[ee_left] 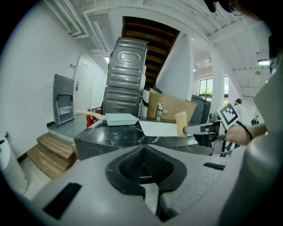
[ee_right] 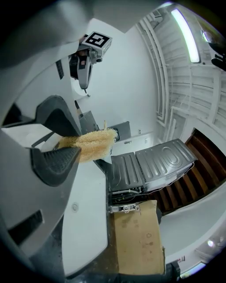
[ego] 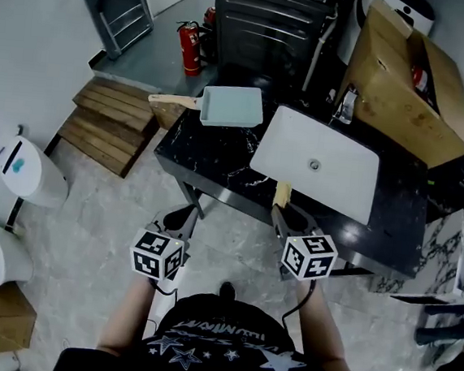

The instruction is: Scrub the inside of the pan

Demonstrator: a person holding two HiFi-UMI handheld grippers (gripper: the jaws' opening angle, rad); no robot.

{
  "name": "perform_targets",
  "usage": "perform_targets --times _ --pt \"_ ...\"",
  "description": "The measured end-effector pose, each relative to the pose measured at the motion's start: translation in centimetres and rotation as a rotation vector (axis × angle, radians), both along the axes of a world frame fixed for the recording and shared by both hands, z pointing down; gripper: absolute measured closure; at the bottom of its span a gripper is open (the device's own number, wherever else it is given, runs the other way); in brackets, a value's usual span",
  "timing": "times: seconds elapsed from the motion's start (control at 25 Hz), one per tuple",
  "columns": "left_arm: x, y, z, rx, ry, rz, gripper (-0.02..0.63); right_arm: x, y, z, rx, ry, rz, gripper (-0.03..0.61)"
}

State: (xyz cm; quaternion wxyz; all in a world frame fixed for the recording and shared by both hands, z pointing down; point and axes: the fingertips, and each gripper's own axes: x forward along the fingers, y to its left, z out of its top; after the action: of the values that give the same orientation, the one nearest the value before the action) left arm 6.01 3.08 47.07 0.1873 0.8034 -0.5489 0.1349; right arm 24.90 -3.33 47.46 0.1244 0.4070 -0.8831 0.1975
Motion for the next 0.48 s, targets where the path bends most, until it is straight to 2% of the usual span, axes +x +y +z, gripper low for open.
perform_targets --times 0.28,0.48 --pt "-1.6 -1.7 -0.2 -0.002 -0.025 -0.032 0.606 -2.0 -2.9 0.1 -0.01 -0.031 -0.041 0.503" --pt "-3.7 -2.8 -0.2 -0.004 0.014 -0.062 0.606 -3.3 -4.2 0.5 -0.026 -0.021 -0.048 0.503"
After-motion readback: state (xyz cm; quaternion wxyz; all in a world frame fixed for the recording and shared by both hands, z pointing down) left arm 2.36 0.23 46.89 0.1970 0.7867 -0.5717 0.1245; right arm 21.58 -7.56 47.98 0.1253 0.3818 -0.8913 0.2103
